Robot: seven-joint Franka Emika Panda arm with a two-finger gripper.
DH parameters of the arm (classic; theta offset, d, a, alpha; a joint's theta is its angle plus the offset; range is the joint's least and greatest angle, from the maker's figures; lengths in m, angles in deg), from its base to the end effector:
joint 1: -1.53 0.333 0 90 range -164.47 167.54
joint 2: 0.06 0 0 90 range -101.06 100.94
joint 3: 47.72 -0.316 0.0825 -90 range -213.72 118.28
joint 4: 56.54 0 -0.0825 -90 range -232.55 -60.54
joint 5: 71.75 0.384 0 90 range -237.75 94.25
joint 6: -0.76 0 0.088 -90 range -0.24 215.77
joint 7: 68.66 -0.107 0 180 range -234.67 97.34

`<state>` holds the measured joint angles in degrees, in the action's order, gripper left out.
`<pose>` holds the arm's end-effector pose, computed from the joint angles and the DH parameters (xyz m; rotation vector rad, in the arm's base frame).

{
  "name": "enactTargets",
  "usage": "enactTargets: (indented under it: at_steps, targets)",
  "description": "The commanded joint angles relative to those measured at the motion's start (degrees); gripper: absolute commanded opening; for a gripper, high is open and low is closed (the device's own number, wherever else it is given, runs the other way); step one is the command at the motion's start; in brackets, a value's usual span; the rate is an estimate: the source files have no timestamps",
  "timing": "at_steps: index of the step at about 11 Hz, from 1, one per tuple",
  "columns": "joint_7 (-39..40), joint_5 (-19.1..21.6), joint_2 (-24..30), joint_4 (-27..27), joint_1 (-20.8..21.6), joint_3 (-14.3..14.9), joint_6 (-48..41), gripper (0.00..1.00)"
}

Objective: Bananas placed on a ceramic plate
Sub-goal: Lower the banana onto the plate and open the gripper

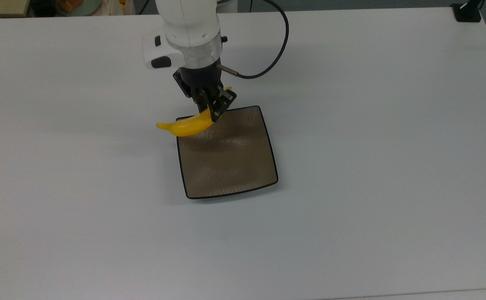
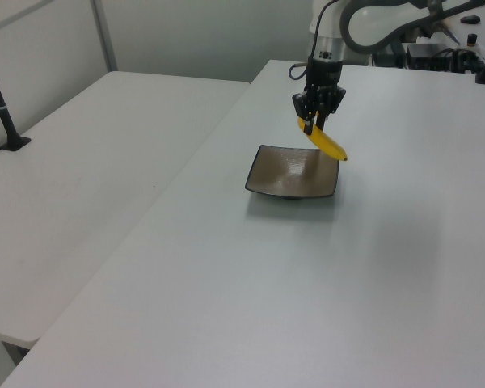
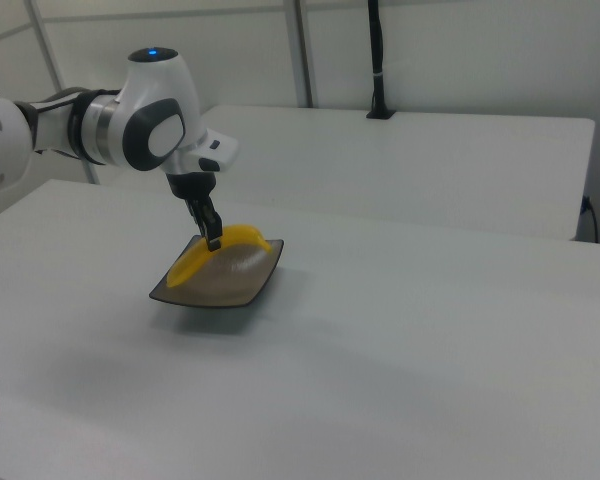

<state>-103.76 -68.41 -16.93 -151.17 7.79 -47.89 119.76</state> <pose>0.6550 0.0766 0.4530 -2.9367 0.7899 -0.1574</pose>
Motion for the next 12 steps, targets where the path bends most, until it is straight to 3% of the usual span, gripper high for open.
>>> enactTargets:
  at_steps: [1, 12]
  targets:
    - [0.0, 1.9, -3.5, 1.3, -0.1, -0.5, 6.2, 0.28]
    - [0.0, 2.9, -8.8, 0.9, 1.9, -0.5, 16.3, 0.3]
